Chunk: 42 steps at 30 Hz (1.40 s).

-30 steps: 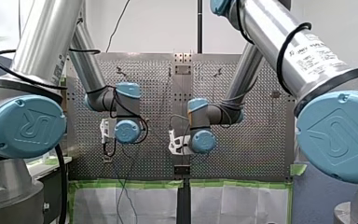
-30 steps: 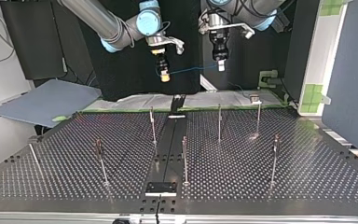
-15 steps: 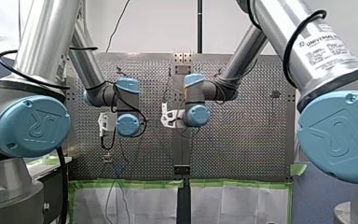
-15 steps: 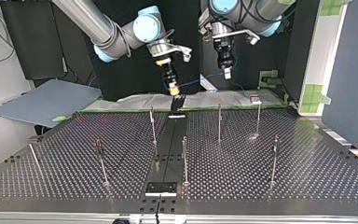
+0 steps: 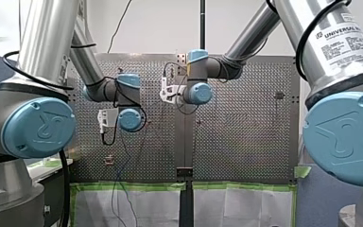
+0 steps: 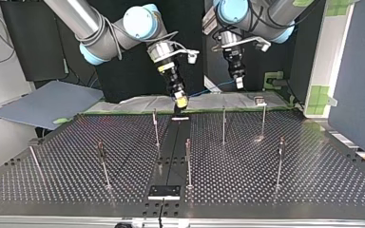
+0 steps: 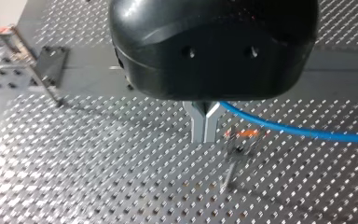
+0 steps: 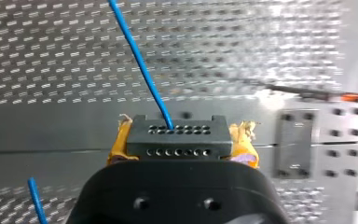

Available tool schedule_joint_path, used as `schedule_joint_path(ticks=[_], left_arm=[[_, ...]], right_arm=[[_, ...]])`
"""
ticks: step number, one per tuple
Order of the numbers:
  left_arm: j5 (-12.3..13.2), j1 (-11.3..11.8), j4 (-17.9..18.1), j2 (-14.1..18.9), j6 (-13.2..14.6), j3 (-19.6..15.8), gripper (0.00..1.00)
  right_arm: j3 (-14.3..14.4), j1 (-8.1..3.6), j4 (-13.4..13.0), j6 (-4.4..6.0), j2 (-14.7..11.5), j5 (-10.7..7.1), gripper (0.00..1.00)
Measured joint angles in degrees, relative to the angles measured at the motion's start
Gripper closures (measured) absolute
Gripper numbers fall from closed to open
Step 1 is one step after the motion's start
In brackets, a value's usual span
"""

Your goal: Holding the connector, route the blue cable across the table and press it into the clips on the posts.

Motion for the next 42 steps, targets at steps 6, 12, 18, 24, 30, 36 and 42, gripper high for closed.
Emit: schedule_joint_path(ticks=[6,12,18,24,30,36,42], left_arm=[[2.1,2.6,-2.6,2.7,-2.0,0.0,1.0],[4.4,5.6,-5.6,5.7,-3.2,0.1,1.0],[5.7,7.6,-7.8,8.8,-4.5,1.0,1.0],[5.9,8.5,-9.5,12.0,-5.3,3.0,1.0],[5.8,9.5,-11.8,14.9,-5.4,5.7,1.0],[5.9,10.2,-13.2,16.1,-5.2,8.2,1.0],[6.0,11.1,-14.1,16.1,-5.0,9.9,1.0]], right_arm=[[-1.7,0.29,0.2,0.27,0.0,-0.29,1.0],[-3.8,1.07,1.2,0.36,1.3,-0.63,1.0],[-6.9,2.03,2.9,0.45,2.1,-0.82,1.0],[-10.0,2.65,4.7,0.61,2.3,-0.84,1.0],[-13.3,2.77,6.3,1.9,2.4,-0.89,1.0],[-15.9,2.57,7.2,2.95,2.7,-1.14,1.0],[-17.8,2.9,8.2,3.33,4.4,-1.47,1.0]])
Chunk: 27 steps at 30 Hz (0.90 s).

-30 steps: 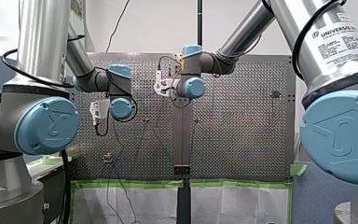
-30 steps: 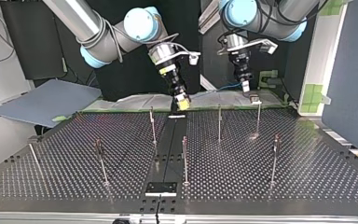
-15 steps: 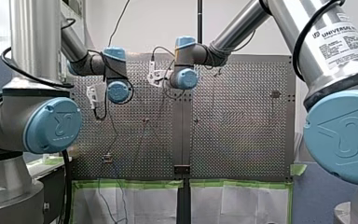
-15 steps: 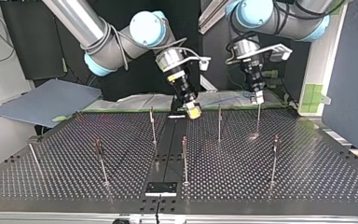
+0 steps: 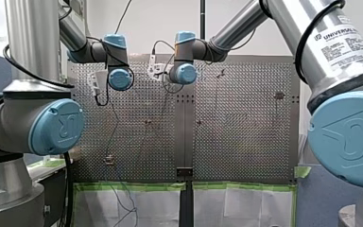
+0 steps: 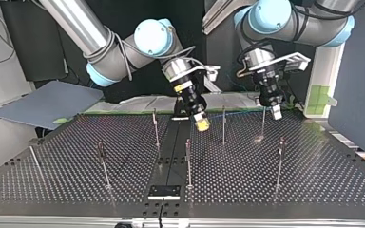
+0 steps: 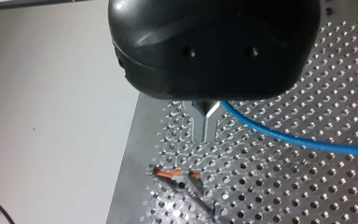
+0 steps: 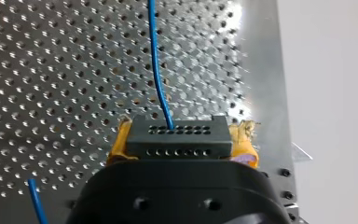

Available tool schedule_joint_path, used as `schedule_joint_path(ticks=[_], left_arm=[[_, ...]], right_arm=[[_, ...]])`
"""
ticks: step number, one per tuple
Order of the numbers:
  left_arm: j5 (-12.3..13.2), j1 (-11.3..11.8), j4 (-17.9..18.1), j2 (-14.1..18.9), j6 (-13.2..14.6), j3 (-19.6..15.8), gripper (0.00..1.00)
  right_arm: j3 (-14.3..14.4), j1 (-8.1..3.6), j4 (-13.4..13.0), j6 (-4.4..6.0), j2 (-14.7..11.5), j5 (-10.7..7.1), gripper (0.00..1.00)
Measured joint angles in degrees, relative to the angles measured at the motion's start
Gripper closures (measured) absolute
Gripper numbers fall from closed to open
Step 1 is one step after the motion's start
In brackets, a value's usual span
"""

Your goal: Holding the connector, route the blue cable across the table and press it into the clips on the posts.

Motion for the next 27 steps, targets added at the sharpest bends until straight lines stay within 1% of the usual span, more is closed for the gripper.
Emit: schedule_joint_path(ticks=[5,12,17,21,27], left_arm=[[0.1,1.0,-0.6,0.0,0.4,0.8,1.0],[0.5,1.9,-0.6,-0.1,0.6,1.1,1.0],[1.7,3.4,-0.5,-1.1,0.4,1.7,1.0],[2.2,4.4,-0.5,-2.1,0.3,2.7,1.0],[2.9,5.8,-0.5,-3.4,0.0,4.3,1.0]], right_arm=[[-1.7,0.37,0.7,0.03,1.4,-0.07,1.0],[-5.0,0.79,2.6,0.04,2.0,-0.08,1.0],[-7.3,1.11,3.4,0.03,2.4,-0.14,1.0],[-8.5,1.36,3.5,0.07,3.2,-0.39,1.0],[-9.5,1.67,3.8,0.12,4.9,-0.63,1.0]])
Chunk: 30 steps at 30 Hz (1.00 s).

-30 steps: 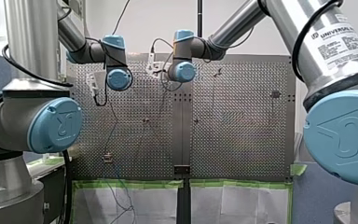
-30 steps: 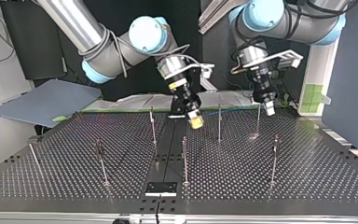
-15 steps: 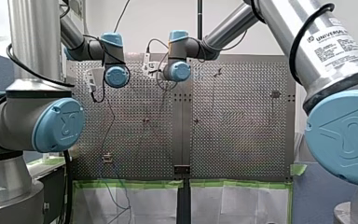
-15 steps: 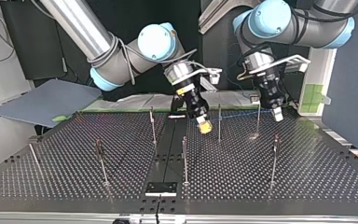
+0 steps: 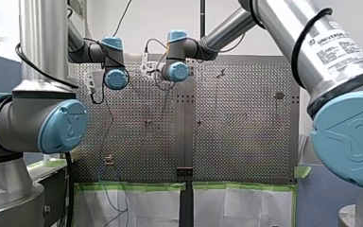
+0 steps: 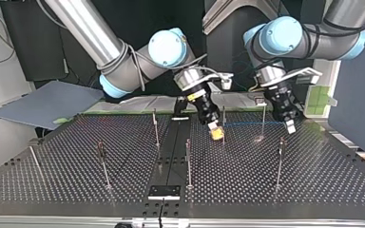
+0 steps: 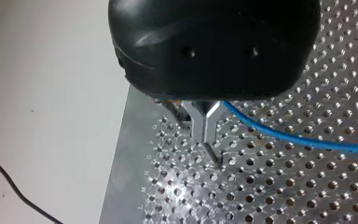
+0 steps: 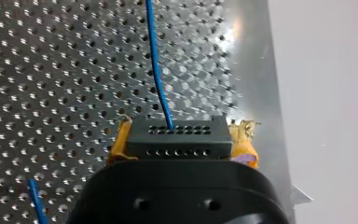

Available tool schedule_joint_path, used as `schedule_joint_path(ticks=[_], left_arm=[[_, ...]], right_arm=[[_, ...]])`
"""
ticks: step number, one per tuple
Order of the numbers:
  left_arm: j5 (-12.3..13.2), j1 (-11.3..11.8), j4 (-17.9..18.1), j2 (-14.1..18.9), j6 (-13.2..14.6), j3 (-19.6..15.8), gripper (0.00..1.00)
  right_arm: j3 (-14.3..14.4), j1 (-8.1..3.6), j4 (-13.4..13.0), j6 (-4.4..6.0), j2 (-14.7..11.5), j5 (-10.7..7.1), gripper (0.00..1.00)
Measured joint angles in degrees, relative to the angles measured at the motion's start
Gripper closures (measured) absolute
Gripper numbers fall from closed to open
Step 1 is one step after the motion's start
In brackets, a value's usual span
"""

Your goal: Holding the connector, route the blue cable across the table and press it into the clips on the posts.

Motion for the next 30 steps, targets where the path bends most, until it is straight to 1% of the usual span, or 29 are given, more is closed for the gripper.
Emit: schedule_joint_path(ticks=[6,11,15,21,26,30], left_arm=[[0.7,1.2,-0.3,-0.3,-0.3,1.3,1.0],[2.2,2.3,-0.5,-0.3,-0.3,2.0,1.0],[3.2,3.0,-0.6,-0.4,-0.4,2.2,1.0],[4.9,4.3,-0.2,-1.2,-0.6,2.5,1.0],[6.5,5.2,0.1,-2.8,-0.8,3.4,1.0],[7.6,5.7,0.9,-3.5,-1.3,4.0,1.0]], right_arm=[[-1.9,0.06,0.9,0.12,1.6,-0.06,1.0],[-4.0,-0.07,1.6,0.8,2.0,-0.06,1.0],[-5.1,-0.3,2.0,1.12,2.0,-0.06,1.0],[-5.6,-0.58,2.2,1.23,2.1,-0.06,1.0],[-5.8,-0.89,2.2,1.24,2.2,-0.06,1.0],[-6.2,-1.11,2.2,1.24,2.3,-0.08,1.0]])
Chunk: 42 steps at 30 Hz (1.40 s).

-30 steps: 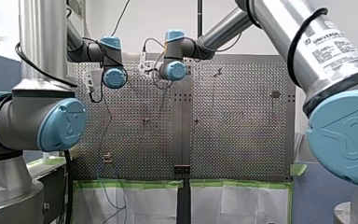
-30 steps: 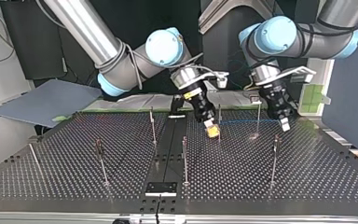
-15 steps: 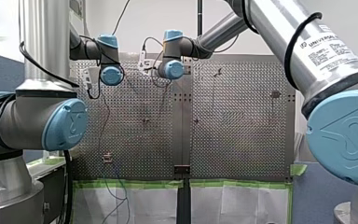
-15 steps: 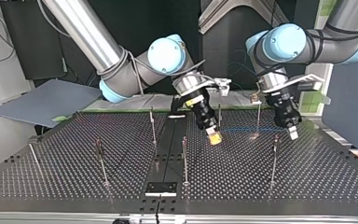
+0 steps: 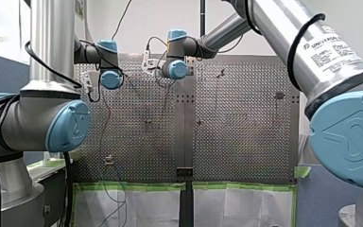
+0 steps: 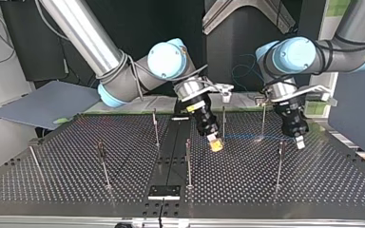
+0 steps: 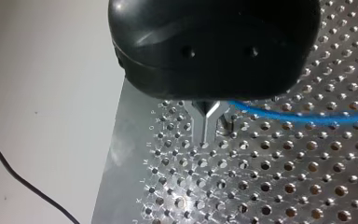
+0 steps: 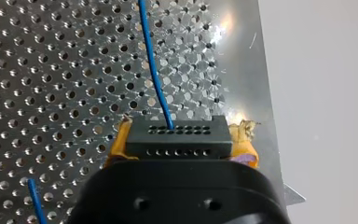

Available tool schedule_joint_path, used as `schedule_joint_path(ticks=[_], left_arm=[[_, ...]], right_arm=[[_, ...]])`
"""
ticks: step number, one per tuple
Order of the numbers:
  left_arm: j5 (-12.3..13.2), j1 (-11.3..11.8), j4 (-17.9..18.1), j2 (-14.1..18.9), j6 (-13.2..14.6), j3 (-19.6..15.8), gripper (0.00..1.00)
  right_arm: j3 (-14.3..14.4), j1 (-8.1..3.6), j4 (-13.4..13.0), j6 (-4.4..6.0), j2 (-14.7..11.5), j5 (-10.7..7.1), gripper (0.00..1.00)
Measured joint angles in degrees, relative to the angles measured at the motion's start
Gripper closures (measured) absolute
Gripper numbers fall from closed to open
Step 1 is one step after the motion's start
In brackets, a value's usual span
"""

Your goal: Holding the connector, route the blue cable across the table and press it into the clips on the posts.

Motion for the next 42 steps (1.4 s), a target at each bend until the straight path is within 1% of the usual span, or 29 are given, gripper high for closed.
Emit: schedule_joint_path(ticks=[4,11,15,19,26,32,39,41,42], left_arm=[[1.0,0.8,0.5,-0.2,-0.5,0.9,1.0],[2.8,2.2,0.4,-0.8,-1.2,2.4,1.0],[3.9,3.1,-0.2,-2.3,-1.4,3.3,1.0],[5.2,3.8,0.1,-4.3,-1.7,4.0,1.0],[8.2,4.8,0.5,-7.5,-2.0,6.0,1.0],[8.8,5.6,0.5,-8.1,-2.5,6.7,1.0],[9.0,6.4,0.6,-8.2,-3.7,6.8,1.0],[9.3,6.6,0.6,-8.2,-4.1,6.8,0.82],[9.4,6.7,0.6,-8.2,-4.3,6.8,0.82]], right_arm=[[-0.6,-0.1,0.1,0.0,0.0,-0.04,1.0],[-1.1,-0.27,0.3,0.03,0.1,0.01,1.0],[-1.1,-0.37,0.3,0.04,0.2,0.02,1.0],[-1.3,-0.58,0.3,0.05,0.3,0.02,1.0],[-2.1,-1.56,0.4,0.08,0.3,0.03,1.0],[-2.8,-2.15,0.7,0.09,0.4,-0.05,1.0],[-3.1,-2.22,1.0,0.09,0.4,-0.05,1.0],[-3.1,-2.19,1.2,0.09,0.4,-0.03,1.0],[-3.1,-2.16,1.3,0.09,0.4,-0.02,1.0]])
